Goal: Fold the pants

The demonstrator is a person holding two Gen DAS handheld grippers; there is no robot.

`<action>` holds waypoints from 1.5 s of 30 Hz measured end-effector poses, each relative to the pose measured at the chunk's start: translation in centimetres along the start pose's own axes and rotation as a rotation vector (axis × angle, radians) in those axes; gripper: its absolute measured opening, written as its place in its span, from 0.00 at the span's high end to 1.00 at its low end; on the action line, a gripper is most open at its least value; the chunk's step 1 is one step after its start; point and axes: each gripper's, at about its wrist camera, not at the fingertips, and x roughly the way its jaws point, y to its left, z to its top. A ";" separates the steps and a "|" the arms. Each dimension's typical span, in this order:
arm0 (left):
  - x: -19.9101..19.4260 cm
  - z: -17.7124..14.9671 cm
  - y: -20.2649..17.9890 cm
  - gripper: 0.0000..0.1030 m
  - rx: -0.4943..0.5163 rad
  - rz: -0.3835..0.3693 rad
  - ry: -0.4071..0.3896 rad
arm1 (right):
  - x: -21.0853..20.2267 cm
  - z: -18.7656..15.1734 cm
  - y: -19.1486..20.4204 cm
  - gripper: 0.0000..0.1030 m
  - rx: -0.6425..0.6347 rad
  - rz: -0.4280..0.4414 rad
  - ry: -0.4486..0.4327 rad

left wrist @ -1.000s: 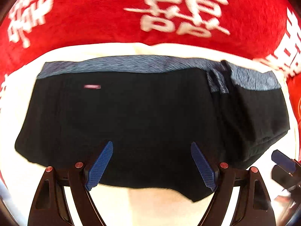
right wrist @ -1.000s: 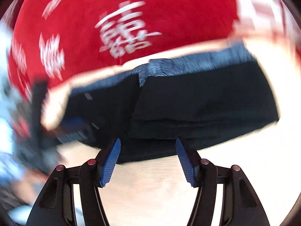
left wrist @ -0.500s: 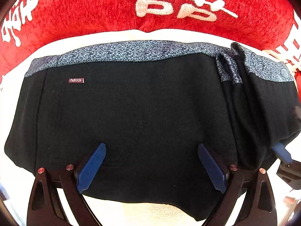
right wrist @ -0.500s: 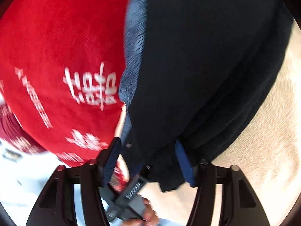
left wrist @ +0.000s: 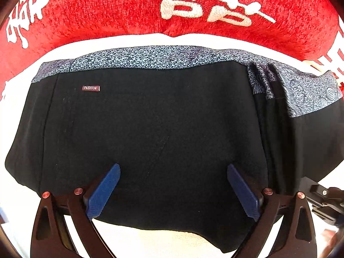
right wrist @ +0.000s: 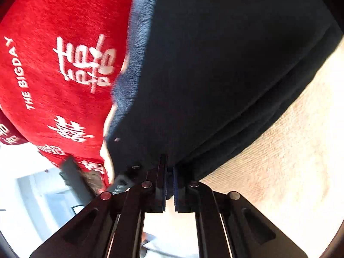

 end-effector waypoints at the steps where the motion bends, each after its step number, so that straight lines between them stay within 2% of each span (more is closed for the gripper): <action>1: -0.1 0.1 0.0 0.03 0.000 0.007 0.006 | -0.1 -0.1 0.6 0.95 -0.027 -0.021 0.000; 2: -0.4 0.1 0.0 0.03 0.006 0.019 0.008 | -0.2 -0.3 1.6 0.92 -0.077 -0.049 0.013; 3: -1.7 -0.8 -0.1 0.03 0.013 0.029 0.008 | -0.3 -0.4 2.2 0.86 -0.116 -0.071 0.030; 4: -2.0 -0.9 -0.2 0.03 0.018 0.030 0.009 | -0.3 -0.6 3.3 0.73 -0.176 -0.113 0.058; 6: -3.3 -1.2 -0.5 0.03 0.031 0.016 -0.002 | -1.6 -1.0 4.9 0.59 -0.287 -0.189 0.057; 8: -4.6 -1.4 -1.1 0.03 0.048 0.005 -0.023 | -4.2 -0.4 6.2 0.59 -0.373 -0.231 -0.029; 10: -6.1 -1.3 -2.1 0.03 0.073 -0.003 -0.057 | -6.9 1.5 6.6 0.60 -0.389 -0.250 -0.120; 11: -6.9 -1.0 -2.8 0.03 0.088 -0.013 -0.078 | -7.9 3.2 6.5 0.63 -0.374 -0.259 -0.151; 12: -7.4 -0.8 -3.6 0.03 0.102 -0.023 -0.095 | -8.4 4.8 6.7 0.77 -0.360 -0.274 -0.169; 13: -7.8 -0.5 -4.3 0.03 0.115 -0.032 -0.106 | -8.7 6.1 6.7 0.82 -0.352 -0.292 -0.184; 15: -8.0 0.3 -5.9 0.03 0.144 -0.049 -0.122 | -8.7 9.3 7.0 0.82 -0.370 -0.353 -0.213; 18: -7.9 1.7 -9.4 0.03 0.161 -0.084 -0.141 | -7.6 12.2 7.9 0.82 -0.418 -0.429 -0.230; 21: -7.1 2.8 -11.8 0.03 0.164 -0.103 -0.144 | -6.6 13.5 7.0 0.82 -0.447 -0.467 -0.194; 23: -5.3 2.4 -13.4 0.03 0.179 -0.061 -0.101 | -4.9 14.0 5.8 0.82 -0.459 -0.514 -0.133; 24: -3.1 2.1 -13.5 0.03 0.173 -0.029 -0.038 | -4.4 14.1 5.5 0.82 -0.471 -0.517 -0.129; 27: -2.5 1.8 -12.0 0.00 0.080 -0.096 -0.039 | -4.5 13.3 6.1 0.81 -0.492 -0.520 -0.137; 32: -5.1 0.3 -11.2 0.00 0.121 -0.047 -0.025 | -4.8 9.3 6.4 0.68 -0.519 -0.498 -0.067; 34: -6.2 -0.8 -9.9 0.00 0.113 -0.036 -0.023 | -5.2 7.1 6.7 0.55 -0.526 -0.490 -0.066; 40: -8.3 -4.1 -4.9 0.00 0.003 -0.029 0.019 | -4.9 1.3 7.6 0.46 -0.546 -0.500 -0.043; 45: -8.6 -6.4 0.0 0.00 -0.103 -0.016 0.036 | -2.5 -1.7 8.5 0.45 -0.555 -0.525 0.020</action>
